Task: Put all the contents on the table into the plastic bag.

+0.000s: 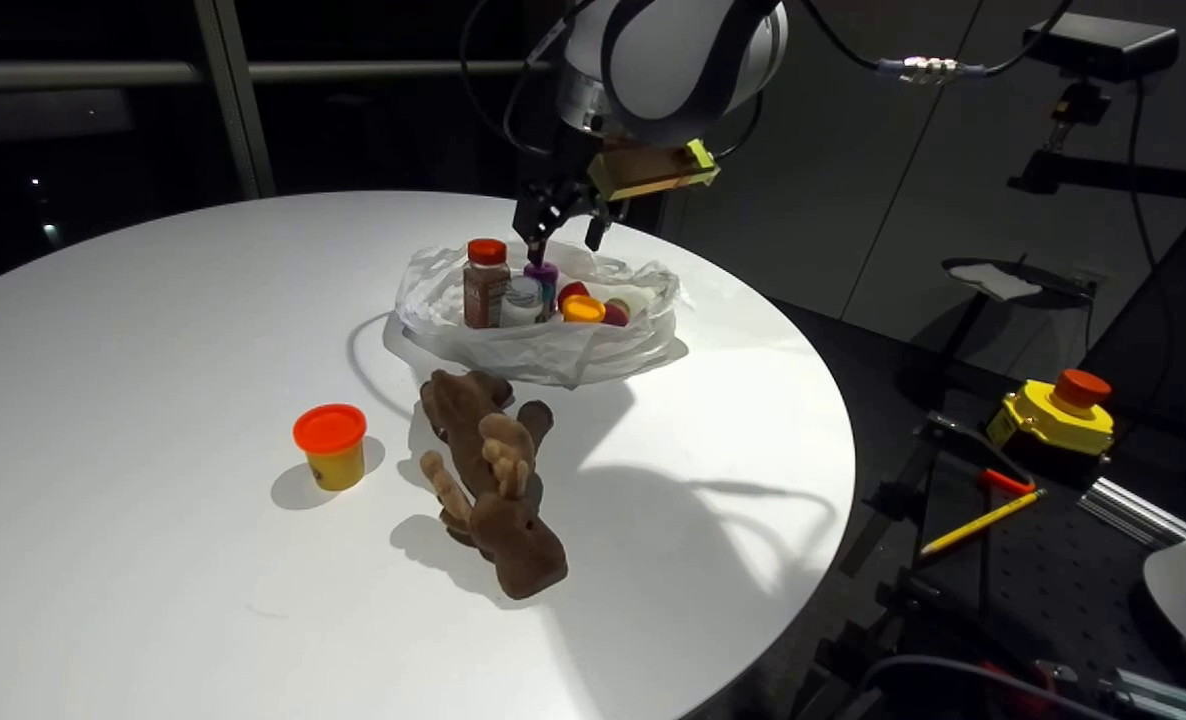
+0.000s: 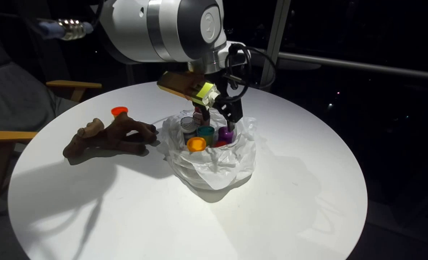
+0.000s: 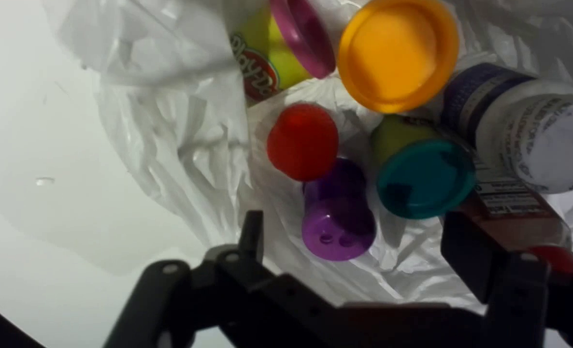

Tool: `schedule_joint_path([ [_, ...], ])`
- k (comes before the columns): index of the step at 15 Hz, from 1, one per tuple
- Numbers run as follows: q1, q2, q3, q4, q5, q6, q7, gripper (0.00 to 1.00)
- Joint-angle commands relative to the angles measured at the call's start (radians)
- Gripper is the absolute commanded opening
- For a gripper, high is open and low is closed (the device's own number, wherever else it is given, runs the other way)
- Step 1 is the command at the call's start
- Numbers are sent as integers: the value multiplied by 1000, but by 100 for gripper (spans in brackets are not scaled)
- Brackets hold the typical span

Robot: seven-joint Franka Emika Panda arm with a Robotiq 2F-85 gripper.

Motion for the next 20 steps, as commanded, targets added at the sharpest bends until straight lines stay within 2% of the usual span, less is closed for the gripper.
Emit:
schedule_joint_path([
  [1,73,-158,0,-113,-8,-23,30,100],
  [3,110,-232,33,-139,-16,-125,32,100],
  [5,118,-294,112,-133,3,-288,10,100],
  [7,128,-310,201,-73,33,-453,10,100],
  [10,140,-281,299,19,48,-577,4,100],
  [13,165,-211,337,85,-25,-543,11,100],
  [16,190,-123,336,115,-108,-462,-5,100],
  [20,216,1,327,152,-140,-373,-32,100],
])
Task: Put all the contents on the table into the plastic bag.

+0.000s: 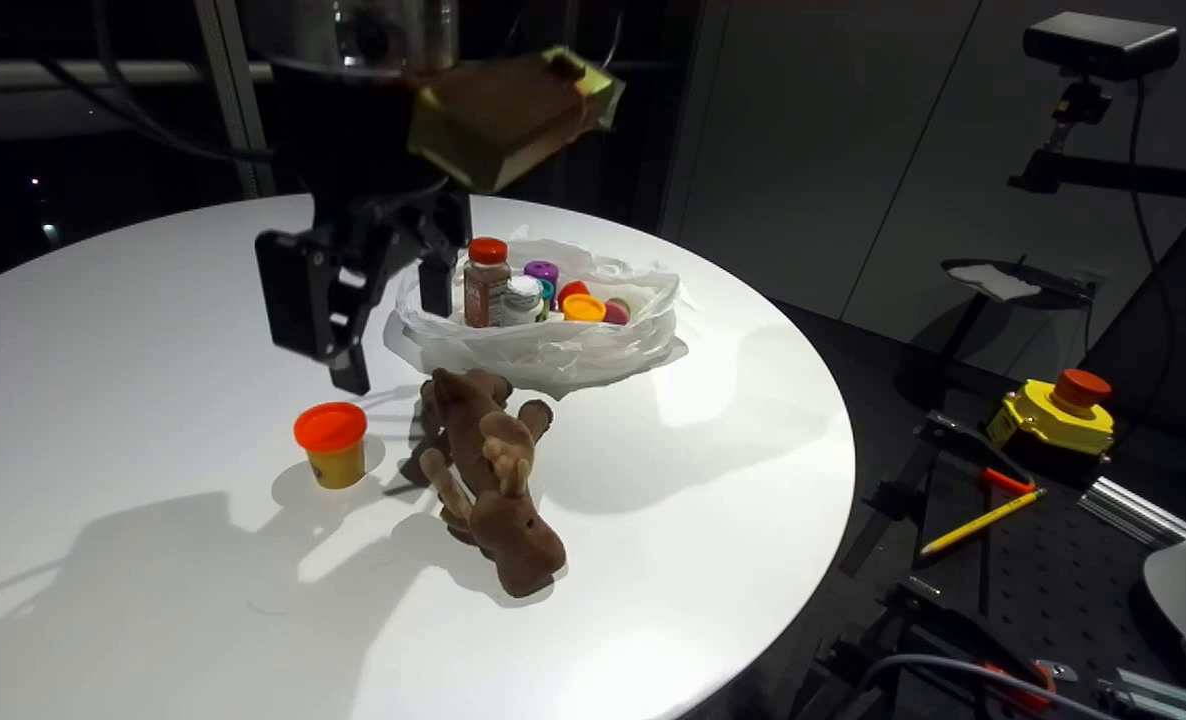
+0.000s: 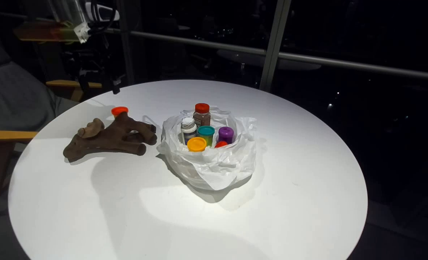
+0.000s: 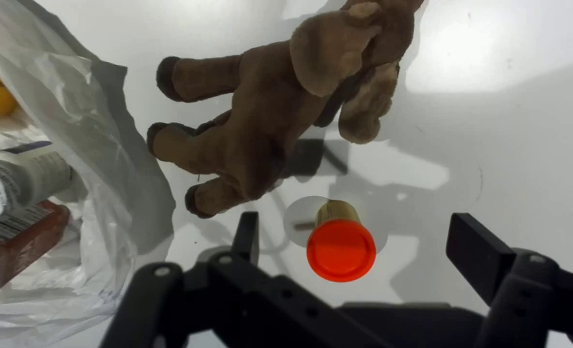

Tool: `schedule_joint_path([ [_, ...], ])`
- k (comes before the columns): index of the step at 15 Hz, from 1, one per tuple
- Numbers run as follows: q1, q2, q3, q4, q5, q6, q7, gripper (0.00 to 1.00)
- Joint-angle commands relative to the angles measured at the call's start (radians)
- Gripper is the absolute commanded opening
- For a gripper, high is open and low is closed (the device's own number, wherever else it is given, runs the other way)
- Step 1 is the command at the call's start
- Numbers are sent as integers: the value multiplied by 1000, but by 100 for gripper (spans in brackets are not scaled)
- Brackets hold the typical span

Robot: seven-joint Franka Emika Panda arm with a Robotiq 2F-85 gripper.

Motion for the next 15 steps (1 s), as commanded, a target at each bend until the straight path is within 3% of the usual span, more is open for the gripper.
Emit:
schedule_joint_path([
  [1,26,115,-12,78,-23,63,-34,100],
  [10,104,249,-122,166,-76,202,-19,100],
  [15,105,302,-151,218,-64,226,-30,100],
])
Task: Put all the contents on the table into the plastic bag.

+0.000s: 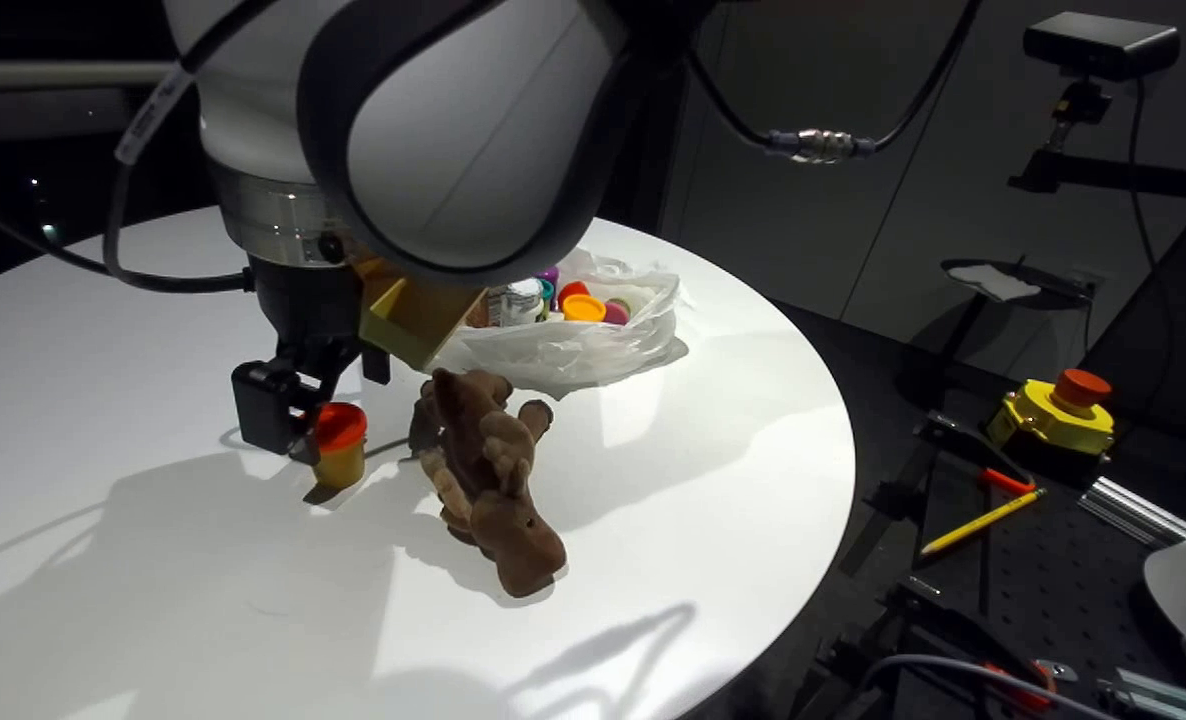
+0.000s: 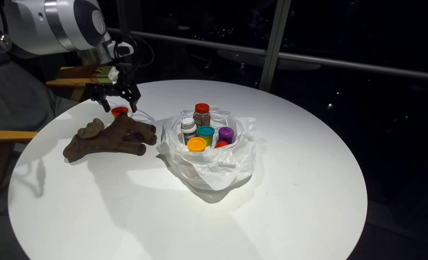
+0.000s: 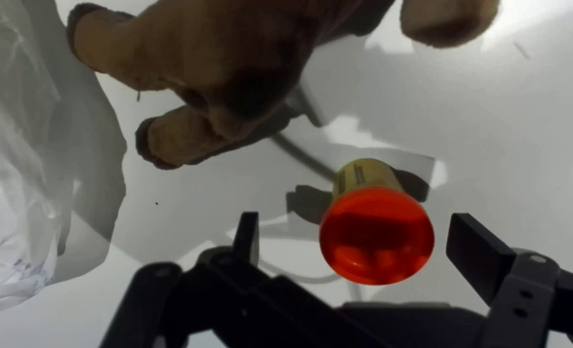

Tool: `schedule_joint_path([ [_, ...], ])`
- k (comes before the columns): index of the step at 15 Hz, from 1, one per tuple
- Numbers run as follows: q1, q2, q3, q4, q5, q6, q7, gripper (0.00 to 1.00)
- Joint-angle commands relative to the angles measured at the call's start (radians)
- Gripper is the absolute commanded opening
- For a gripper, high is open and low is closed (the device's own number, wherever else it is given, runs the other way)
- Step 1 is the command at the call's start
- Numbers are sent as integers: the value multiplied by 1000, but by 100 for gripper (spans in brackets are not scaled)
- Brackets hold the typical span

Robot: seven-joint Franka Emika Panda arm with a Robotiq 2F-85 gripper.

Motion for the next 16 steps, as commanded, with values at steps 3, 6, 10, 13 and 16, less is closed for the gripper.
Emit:
schedule_joint_path([
  [3,9,66,-28,86,-2,5,-6,74],
  [6,7,67,-31,94,1,8,-7,51],
  [10,9,24,-38,78,6,-18,9,28],
  [13,39,-64,-86,43,-22,-40,68,28],
  [16,49,-152,-142,5,-65,-76,120,28],
])
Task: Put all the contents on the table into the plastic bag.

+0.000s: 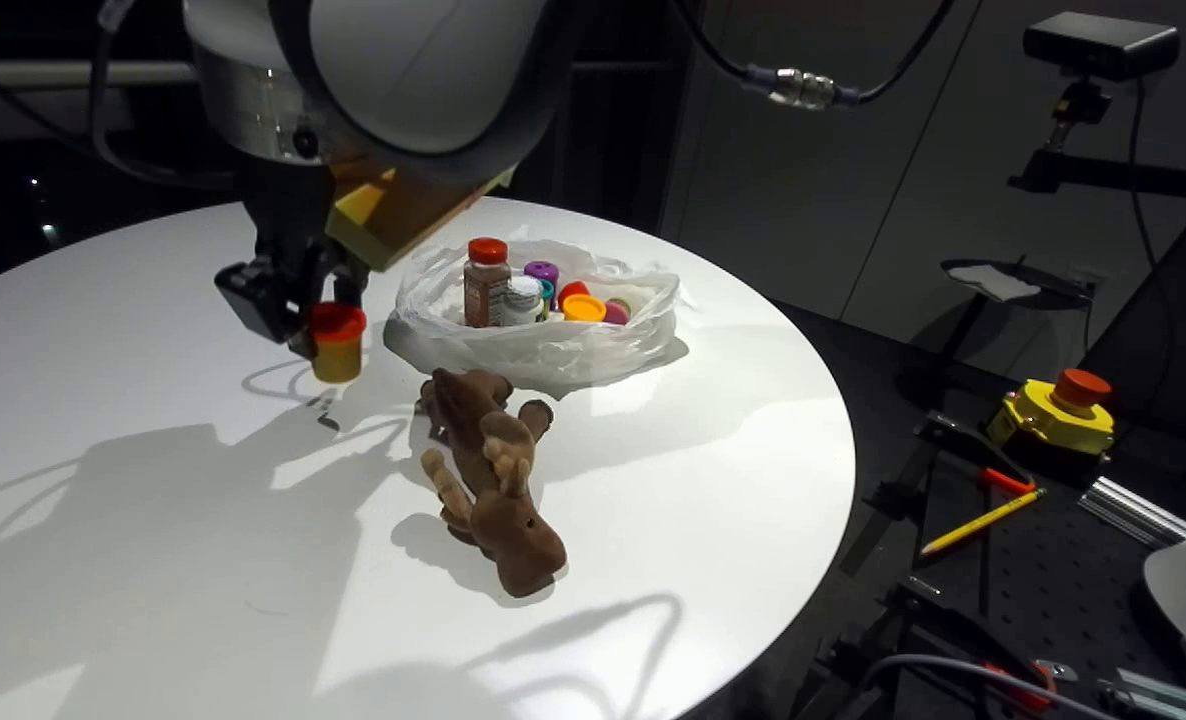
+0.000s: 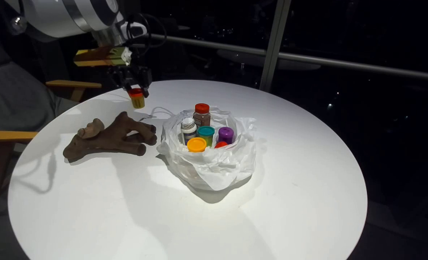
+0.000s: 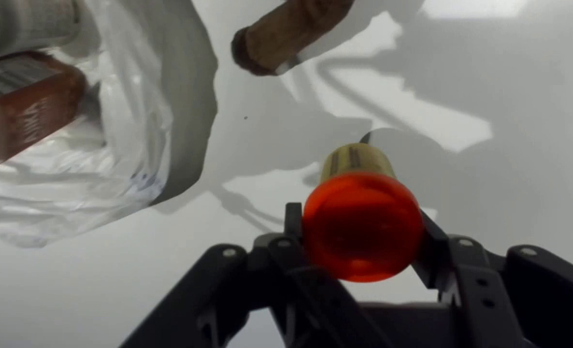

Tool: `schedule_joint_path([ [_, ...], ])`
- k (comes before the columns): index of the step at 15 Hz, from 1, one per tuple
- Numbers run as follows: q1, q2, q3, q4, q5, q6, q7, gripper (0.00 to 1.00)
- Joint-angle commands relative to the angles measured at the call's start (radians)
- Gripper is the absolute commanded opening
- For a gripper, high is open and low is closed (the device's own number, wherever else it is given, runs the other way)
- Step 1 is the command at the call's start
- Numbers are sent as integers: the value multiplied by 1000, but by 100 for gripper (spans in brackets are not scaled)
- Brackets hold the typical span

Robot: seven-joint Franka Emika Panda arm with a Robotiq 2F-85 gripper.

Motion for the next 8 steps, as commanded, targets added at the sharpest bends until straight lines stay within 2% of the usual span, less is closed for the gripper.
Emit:
schedule_joint_path([
  [1,19,-139,-67,-72,-72,-71,82,28],
  [4,-25,-228,-94,-167,-128,-122,117,28],
  [8,-112,-372,-109,-362,-194,-105,145,28],
])
